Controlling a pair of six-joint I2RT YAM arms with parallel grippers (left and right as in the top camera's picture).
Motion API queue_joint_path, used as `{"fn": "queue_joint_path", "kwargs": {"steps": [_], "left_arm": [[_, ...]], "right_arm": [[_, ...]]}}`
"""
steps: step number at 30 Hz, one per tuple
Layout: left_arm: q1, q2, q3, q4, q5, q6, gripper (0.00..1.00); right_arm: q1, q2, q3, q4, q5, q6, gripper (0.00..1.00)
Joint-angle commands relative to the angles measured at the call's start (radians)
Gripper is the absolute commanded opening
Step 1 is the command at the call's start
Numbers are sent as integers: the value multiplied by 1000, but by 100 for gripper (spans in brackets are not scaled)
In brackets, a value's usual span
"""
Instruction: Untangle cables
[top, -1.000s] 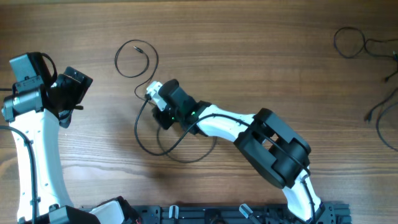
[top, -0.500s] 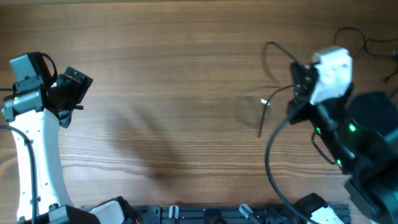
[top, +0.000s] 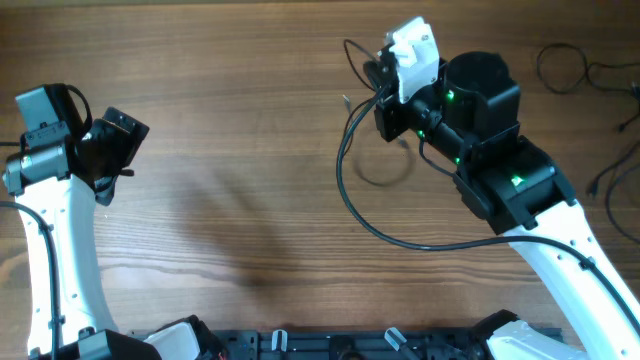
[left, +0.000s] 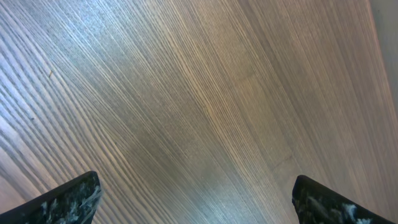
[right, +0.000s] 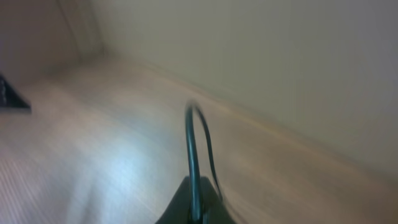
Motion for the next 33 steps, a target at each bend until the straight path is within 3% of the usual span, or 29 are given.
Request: {"fn": "queue_joint_path", "kwargs": {"steps": [1, 6, 7, 9, 11, 13, 15, 18, 23, 28, 31, 33], "left_arm": [[1, 1, 6, 3, -17, -10, 100], [1, 1, 6, 3, -17, -10, 100], [1, 1, 6, 3, -17, -10, 100], [1, 1, 6, 3, -17, -10, 100], [1, 1, 6, 3, -17, -10, 100], [1, 1, 6, 3, -17, -10, 100], [1, 1, 6, 3, -17, -10, 100], [1, 1, 6, 3, -17, -10, 100], [1, 1, 6, 3, -17, -10, 100], [1, 1, 6, 3, -17, -10, 100], [1, 1, 6, 3, -17, -10, 100], [1, 1, 6, 3, -17, -10, 100]], "right_arm": [[-2, -9, 8, -88, 13, 14, 4], [-2, 35, 8, -140, 27, 24, 4], [-2, 55, 8, -147, 70, 71, 7], [-6, 116, 8, -159, 270, 213, 22], [-22, 191, 8, -152, 375, 228, 22], [-29, 261, 8, -138, 342, 224, 23], [-29, 339, 8, -105, 282, 220, 38], [-29, 440, 8, -79, 239, 173, 100], [-29, 406, 8, -201, 238, 266, 100], [-48, 195, 8, -613, 224, 518, 100], [-45, 192, 8, -716, -73, 433, 100], [-23, 203, -37, -642, -224, 407, 100]]}}
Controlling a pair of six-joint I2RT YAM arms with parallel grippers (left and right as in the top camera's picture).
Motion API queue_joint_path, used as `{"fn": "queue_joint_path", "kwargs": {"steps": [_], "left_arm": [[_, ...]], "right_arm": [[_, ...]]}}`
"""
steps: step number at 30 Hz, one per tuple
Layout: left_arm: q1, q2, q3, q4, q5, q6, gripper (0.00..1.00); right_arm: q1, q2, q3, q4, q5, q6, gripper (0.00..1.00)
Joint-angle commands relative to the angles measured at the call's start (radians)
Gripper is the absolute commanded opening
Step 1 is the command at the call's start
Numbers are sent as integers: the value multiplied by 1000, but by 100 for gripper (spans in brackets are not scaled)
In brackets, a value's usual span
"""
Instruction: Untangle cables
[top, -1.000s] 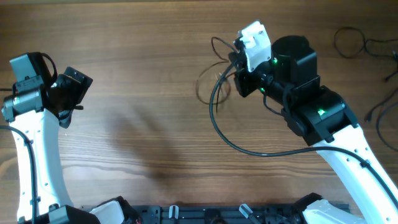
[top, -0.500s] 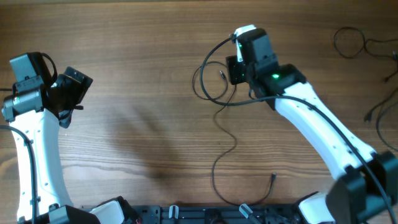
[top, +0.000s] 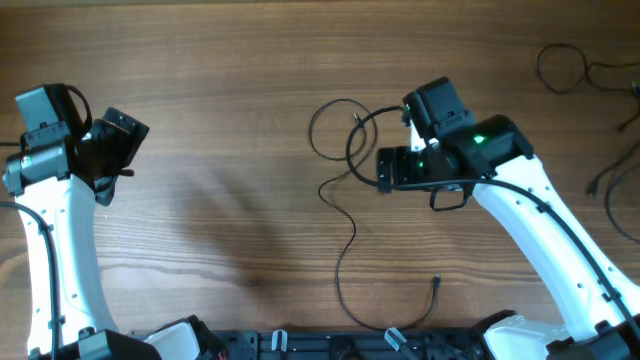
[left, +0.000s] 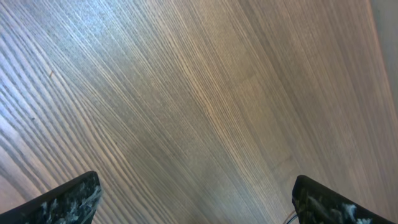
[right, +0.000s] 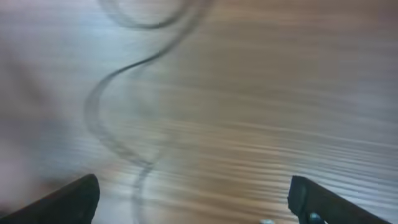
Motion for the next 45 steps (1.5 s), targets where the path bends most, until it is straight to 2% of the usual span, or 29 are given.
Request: {"fn": "queue_joint_path", "kwargs": {"steps": [1, 5, 7, 9, 10, 12, 14, 15, 17, 18, 21, 25, 30, 31, 34, 38, 42, 45], "left_arm": [[1, 1, 6, 2, -17, -10, 100], [1, 1, 6, 2, -17, -10, 100], [1, 1, 6, 2, -17, -10, 100], [1, 1, 6, 2, -17, -10, 100], [1, 1, 6, 2, -17, -10, 100], [1, 1, 6, 2, -17, -10, 100], [1, 1, 6, 2, -17, -10, 100], [1, 1, 6, 2, -17, -10, 100], [1, 1, 6, 2, -17, -10, 100], [1, 1, 6, 2, -17, -10, 100], [1, 1, 6, 2, -17, -10, 100], [1, 1, 6, 2, -17, -10, 100], [1, 1, 6, 2, -17, -10, 100], [1, 1, 6, 2, -17, -10, 100], [1, 1, 6, 2, -17, -10, 100], [1, 1, 6, 2, -17, -10, 100], [1, 1, 6, 2, -17, -10, 100], [1, 1, 6, 2, -17, -10, 100]], "right_arm": [[43, 19, -76, 113, -256, -40, 100], [156, 21, -288, 319, -239, -85, 93], [185, 21, -417, 481, -185, -80, 82], [192, 21, -571, 674, -177, -68, 58], [192, 21, -603, 760, -177, -69, 51], [192, 21, -610, 833, -174, -95, 44], [192, 21, -610, 883, -146, -159, 44], [192, 21, -610, 890, -147, -187, 39], [191, 20, -609, 896, -126, -263, 13], [190, 19, -601, 918, -60, -294, 4], [188, -62, -438, 858, -58, -289, 4], [188, -278, -193, 717, -33, -290, 4], [188, -463, -175, 690, 134, -290, 4], [188, -481, -175, 690, 232, -293, 4], [188, -446, -175, 690, 338, -294, 4], [188, -276, -177, 790, 460, -294, 4], [188, -224, -176, 976, 397, -284, 4], [187, -244, -176, 1024, 385, -207, 4]]}}
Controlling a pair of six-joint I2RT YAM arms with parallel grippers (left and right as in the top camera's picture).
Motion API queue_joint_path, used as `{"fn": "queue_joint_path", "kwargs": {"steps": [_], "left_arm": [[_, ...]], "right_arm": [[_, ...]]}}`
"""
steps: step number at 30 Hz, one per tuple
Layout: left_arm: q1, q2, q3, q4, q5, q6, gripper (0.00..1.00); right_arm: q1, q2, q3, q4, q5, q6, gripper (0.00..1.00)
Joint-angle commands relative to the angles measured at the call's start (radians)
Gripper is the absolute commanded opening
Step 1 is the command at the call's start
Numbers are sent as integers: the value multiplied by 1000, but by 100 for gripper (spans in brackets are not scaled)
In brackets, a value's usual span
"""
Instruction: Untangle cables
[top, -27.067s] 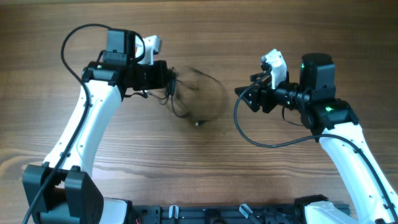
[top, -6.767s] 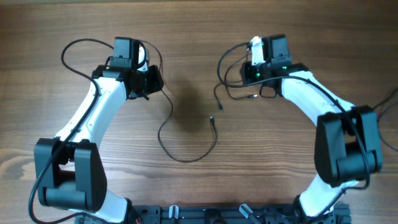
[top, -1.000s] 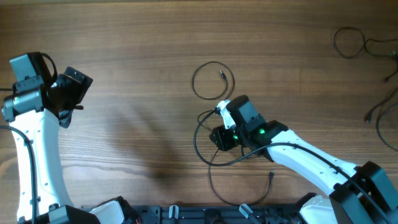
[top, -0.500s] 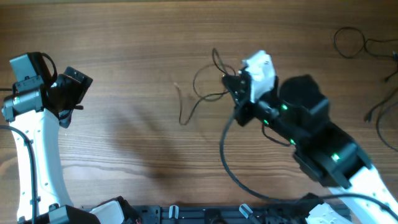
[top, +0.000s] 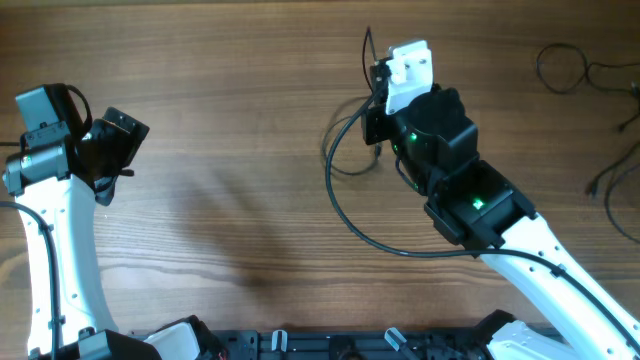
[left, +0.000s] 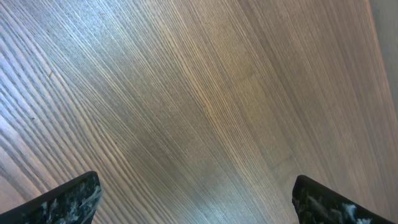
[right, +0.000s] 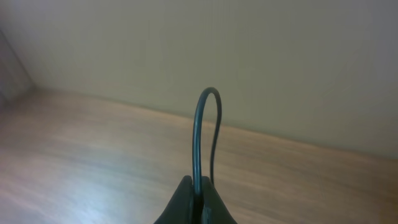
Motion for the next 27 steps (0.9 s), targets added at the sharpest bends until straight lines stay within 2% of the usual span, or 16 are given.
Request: {"fn": "queue_joint_path", "kwargs": {"steps": [1, 4, 8, 10, 15, 16, 17, 19, 20, 21, 22, 23, 25, 27], "left_arm": [[1, 1, 5, 2, -17, -10, 100], [1, 1, 5, 2, -17, -10, 99], [1, 1, 5, 2, -17, -10, 100], [1, 1, 5, 2, -17, -10, 100], [1, 1, 5, 2, -17, -10, 100], [1, 1, 5, 2, -17, -10, 100], [1, 1, 5, 2, -17, -10, 100], [1, 1, 5, 2, -17, -10, 100], [1, 1, 5, 2, -17, -10, 100], [1, 1, 5, 2, -17, -10, 100], [1, 1, 5, 2, -17, -10, 100], [1, 1, 5, 2, -17, -10, 100], [1, 1, 5, 2, -17, -10, 100], [1, 1, 5, 2, -17, -10, 100]], "right_arm": [[-9, -27, 9, 21, -13, 51, 4], [-71, -10, 9, 19, 1, 47, 4], [-188, 95, 9, 19, 27, 49, 4], [-224, 201, 8, 1, 21, 49, 4], [-233, 496, 8, -189, -105, 49, 8], [-234, 533, 8, -208, -108, 49, 13], [-234, 567, 8, -224, -115, 48, 24], [-234, 582, 8, -225, -148, 34, 51], [-234, 584, 8, -222, -167, -7, 68], [-234, 584, 8, -223, -169, -15, 78], [-234, 584, 8, -232, -169, -14, 92], [-234, 584, 8, -245, -169, -14, 98], [-234, 584, 2, -258, -230, -19, 100], [-234, 591, -21, -254, -430, -156, 100]]}}
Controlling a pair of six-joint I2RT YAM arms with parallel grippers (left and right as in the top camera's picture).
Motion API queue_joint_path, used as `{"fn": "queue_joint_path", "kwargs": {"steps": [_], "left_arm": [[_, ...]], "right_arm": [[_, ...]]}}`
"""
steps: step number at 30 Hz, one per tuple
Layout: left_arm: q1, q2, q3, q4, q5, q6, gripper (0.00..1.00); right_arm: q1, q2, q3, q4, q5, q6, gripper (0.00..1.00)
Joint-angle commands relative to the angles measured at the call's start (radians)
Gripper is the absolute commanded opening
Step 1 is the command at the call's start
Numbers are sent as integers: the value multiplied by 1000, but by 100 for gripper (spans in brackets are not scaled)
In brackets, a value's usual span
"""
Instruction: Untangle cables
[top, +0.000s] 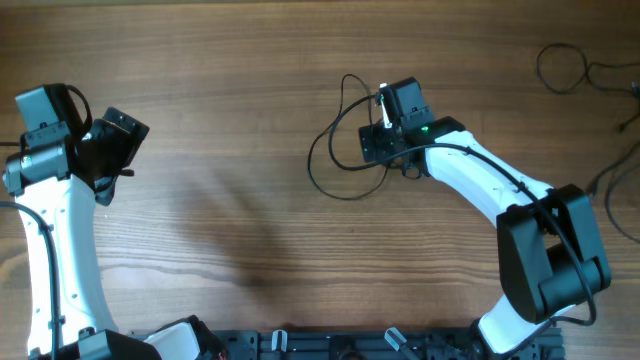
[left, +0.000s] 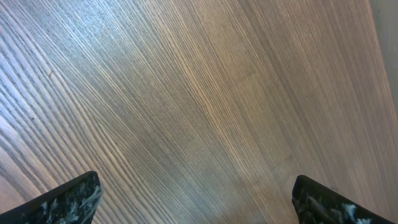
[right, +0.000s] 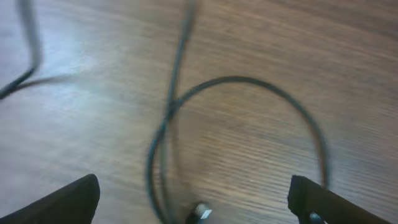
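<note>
A thin black cable (top: 312, 172) lies in loose loops on the wooden table, left of centre-right. My right gripper (top: 380, 147) hangs low over those loops, jaws wide apart. In the right wrist view it (right: 193, 208) is open and holds nothing. Below it the cable loop (right: 249, 79) crosses another strand, and a metal-tipped plug (right: 200, 212) lies between the fingers. My left gripper (top: 112, 140) stays at the far left, away from the cable. Its wrist view shows it (left: 196, 202) open over bare wood.
More black cables lie at the table's far right: a coil (top: 560, 66) at the back corner and a strand (top: 610, 180) lower down. The table (top: 220, 200) is plain wood grain between the two arms.
My right gripper was shut on a bend of the cable, held up off the table. Now it is open and low, with the cable lying looped beneath it. The left arm has not moved.
First my right gripper held the cable raised, shut on a bend. Then it was open over the table with the cable trailing toward the front edge. Then it was shut on the cable again, lifted. Now it is open and the cable rests in loops further back.
</note>
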Motion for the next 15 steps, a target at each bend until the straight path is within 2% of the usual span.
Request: {"fn": "queue_joint_path", "kwargs": {"steps": [1, 4, 5, 6, 9, 10, 15], "left_arm": [[1, 1, 5, 2, -17, -10, 100], [1, 1, 5, 2, -17, -10, 100], [1, 1, 5, 2, -17, -10, 100], [1, 1, 5, 2, -17, -10, 100], [1, 1, 5, 2, -17, -10, 100], [1, 1, 5, 2, -17, -10, 100], [1, 1, 5, 2, -17, -10, 100]], "right_arm": [[0, 35, -30, -2, -243, -177, 100], [0, 87, -36, 14, -198, -201, 100], [0, 109, -36, 31, -187, -207, 86], [0, 126, -36, 33, -189, -216, 65], [2, 135, -36, -3, -189, -217, 12], [2, 135, -35, -15, -189, -227, 4], [2, 87, 9, -95, -366, -227, 4]]}}
